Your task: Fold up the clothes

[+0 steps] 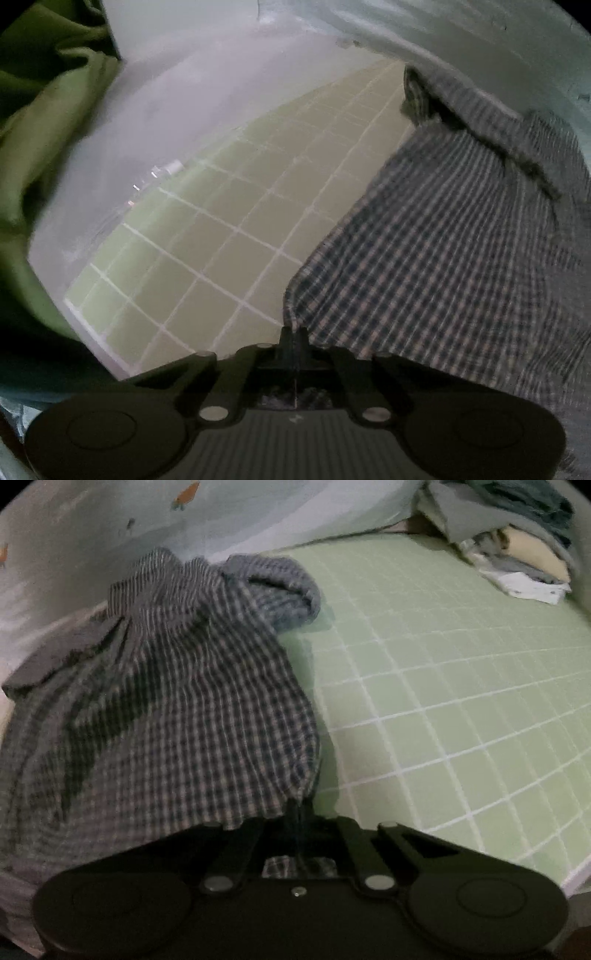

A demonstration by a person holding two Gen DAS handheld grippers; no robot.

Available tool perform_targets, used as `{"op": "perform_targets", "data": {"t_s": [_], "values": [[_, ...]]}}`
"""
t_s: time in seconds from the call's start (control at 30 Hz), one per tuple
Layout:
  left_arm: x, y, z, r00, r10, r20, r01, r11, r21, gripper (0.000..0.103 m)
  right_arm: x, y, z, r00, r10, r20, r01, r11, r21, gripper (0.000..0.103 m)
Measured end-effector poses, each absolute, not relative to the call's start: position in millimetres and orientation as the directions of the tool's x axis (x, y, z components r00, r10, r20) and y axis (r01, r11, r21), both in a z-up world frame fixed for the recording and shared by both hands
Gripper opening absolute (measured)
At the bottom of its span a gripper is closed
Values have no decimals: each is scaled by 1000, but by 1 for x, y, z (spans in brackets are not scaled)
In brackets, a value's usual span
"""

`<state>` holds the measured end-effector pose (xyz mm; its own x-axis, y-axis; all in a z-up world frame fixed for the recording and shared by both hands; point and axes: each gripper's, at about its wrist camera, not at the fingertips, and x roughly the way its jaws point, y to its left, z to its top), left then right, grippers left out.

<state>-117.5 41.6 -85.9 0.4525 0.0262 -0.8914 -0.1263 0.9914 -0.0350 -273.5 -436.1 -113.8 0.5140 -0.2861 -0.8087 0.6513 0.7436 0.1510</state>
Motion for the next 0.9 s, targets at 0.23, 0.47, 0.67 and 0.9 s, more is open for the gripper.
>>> {"op": "perform_targets", "data": {"t_s": [0.23,0.47,0.67,0.9], "values": [[-135,68,-71,479,-10,-878,-158,983,-97,0,-313,-451,-97,500,-307,-810,724,662,196,1],[-140,73,-85,430,58,-901,-201,979,-33,14,-315,-450,-114,447,-329,-832,764,625,164,13],[-143,56,-82,445,59,-894,-132,991,0,39,-304,-440,-115,440,-339,-832,740,662,122,51],[-131,13,-72,500,19,-866,10,1000,27,77,-293,-436,-102,500,-374,-781,675,733,81,91]]}}
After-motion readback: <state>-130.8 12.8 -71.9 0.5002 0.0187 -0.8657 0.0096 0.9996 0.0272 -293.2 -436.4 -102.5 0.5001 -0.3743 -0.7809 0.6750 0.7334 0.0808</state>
